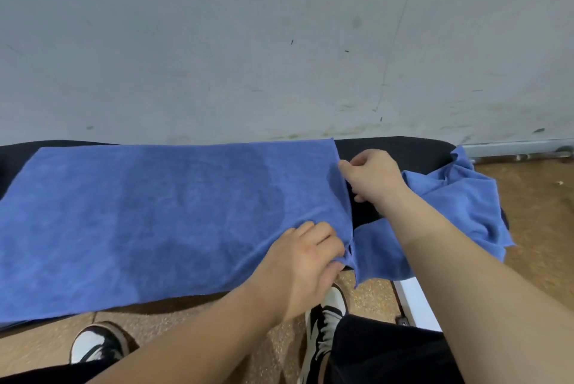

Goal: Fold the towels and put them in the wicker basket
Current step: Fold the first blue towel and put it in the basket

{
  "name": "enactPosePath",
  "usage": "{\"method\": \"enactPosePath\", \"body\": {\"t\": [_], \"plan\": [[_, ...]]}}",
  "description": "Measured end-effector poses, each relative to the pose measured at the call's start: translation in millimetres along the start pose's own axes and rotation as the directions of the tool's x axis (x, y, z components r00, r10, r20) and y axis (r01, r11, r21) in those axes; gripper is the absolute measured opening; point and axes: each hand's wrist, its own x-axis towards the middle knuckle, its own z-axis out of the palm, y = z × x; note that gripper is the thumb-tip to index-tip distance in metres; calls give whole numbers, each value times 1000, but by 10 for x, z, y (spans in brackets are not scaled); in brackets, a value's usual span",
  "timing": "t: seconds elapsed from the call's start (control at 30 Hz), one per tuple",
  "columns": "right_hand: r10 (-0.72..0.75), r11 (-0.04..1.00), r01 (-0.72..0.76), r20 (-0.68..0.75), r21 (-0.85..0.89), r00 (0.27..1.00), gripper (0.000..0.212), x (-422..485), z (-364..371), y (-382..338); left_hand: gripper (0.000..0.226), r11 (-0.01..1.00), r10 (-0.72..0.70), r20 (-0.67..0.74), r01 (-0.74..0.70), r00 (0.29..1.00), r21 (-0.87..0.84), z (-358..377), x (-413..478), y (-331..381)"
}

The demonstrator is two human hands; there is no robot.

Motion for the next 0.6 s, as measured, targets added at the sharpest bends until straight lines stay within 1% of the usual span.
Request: {"method": "enactPosePath", "body": {"t": [0.03,0.1,0.13,0.17,0.2,0.23,0.3,0.37,0.43,0.5,0.57,0.6], "plan": [[-8,999,8,-15,40,1000,44,42,23,-46,8,992,-53,-27,49,998,-115,-55,-18,7],[2,988,-5,20,152,1000,33,88,93,-168,5,943,-180,-57,156,982,-294,-161,-70,29],[23,974,-37,68,223,997,25,106,134,-225,6,919,-238,-73,200,969,-341,-208,-101,41],[65,950,-100,125,295,990,21,120,179,-280,12,901,-281,-91,231,955,-366,-261,-128,50],[105,923,-162,176,349,979,21,139,231,-319,19,890,-310,-96,254,946,-378,-315,-151,51],[133,901,-202,197,384,971,22,163,284,-349,26,881,-328,-87,272,941,-386,-375,-168,49],[157,882,-208,151,423,976,21,216,364,-389,34,876,-335,-57,289,940,-387,-475,-207,22],[180,862,-202,92,464,979,17,249,388,-442,36,891,-320,-27,291,947,-349,-535,-240,-8],[216,829,-226,79,511,973,16,257,361,-474,36,893,-304,-31,273,952,-357,-551,-271,-44],[231,801,-229,67,553,971,15,246,308,-468,27,839,-341,10,309,940,-448,-562,-271,-19],[196,806,-171,18,567,980,13,244,258,-416,7,747,-412,79,386,908,-542,-585,-218,70],[174,815,-139,-9,563,985,16,235,225,-381,9,715,-450,89,419,888,-559,-592,-170,138]]}}
